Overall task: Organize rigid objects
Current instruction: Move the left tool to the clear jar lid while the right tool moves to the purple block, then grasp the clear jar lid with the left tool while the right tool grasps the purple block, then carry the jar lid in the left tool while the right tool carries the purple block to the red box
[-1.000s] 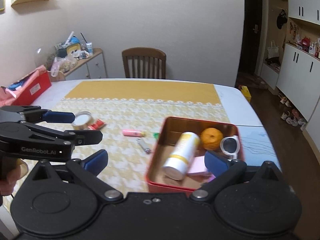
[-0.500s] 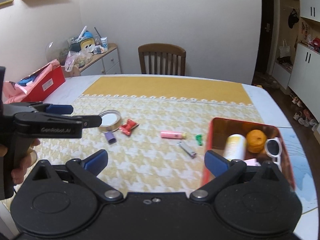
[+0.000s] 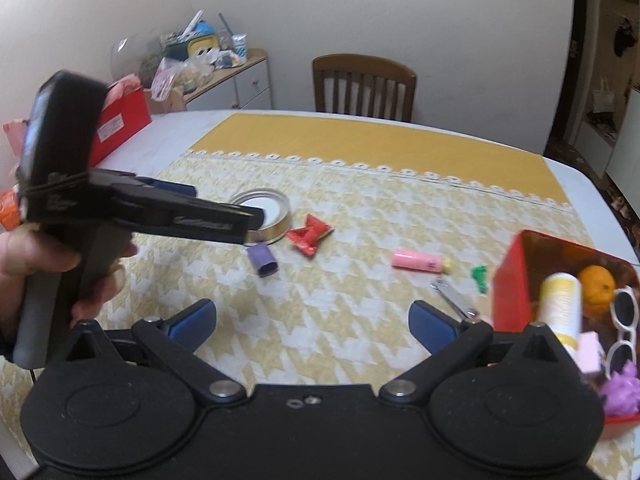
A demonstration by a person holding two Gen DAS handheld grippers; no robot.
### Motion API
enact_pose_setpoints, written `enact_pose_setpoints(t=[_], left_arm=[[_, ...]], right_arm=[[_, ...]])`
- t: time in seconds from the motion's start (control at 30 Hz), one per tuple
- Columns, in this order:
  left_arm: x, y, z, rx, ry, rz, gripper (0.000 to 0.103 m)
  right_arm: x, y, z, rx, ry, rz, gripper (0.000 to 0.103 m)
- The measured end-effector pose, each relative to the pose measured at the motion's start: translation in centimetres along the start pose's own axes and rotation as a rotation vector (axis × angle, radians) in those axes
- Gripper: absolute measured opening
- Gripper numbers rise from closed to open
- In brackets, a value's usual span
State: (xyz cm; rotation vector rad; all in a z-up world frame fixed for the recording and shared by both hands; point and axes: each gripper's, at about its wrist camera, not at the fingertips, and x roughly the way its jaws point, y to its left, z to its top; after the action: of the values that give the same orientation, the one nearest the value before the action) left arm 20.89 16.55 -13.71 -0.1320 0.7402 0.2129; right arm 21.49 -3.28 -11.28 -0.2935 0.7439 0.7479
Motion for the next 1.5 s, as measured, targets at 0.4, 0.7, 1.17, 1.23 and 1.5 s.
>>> enact_pose_setpoints(t=[0.4, 0.7, 1.17, 1.23, 1.5], left_arm=[[4.1, 0.3, 0.7, 0.018, 0.043, 0.005, 0.085], [5.6, 0.6, 1.2, 0.015, 0.049, -0.013, 0.085], [5.9, 0.7, 0.9, 0.049, 0.037, -0.005, 0.077], [5.8, 0.7, 0.9, 0.051, 0.039, -0.007, 0.077], [5.3, 0.8, 0.9, 0.037, 0.053, 0.007, 0.077]], right_arm=[[6.5, 1.9, 1.0, -0.082, 0.060, 0.074, 0.095], [10.3, 3.2, 2.4, -0.159, 0.086, 0.082, 0.077], [11.9, 3.8, 2.4, -0.183, 0.078, 0.093, 0.038], [11.7, 3.8, 2.3, -0.183, 0.076, 0.086, 0.032], [11.2, 3.3, 2.5, -0.171, 0.073, 0.060, 0.019]])
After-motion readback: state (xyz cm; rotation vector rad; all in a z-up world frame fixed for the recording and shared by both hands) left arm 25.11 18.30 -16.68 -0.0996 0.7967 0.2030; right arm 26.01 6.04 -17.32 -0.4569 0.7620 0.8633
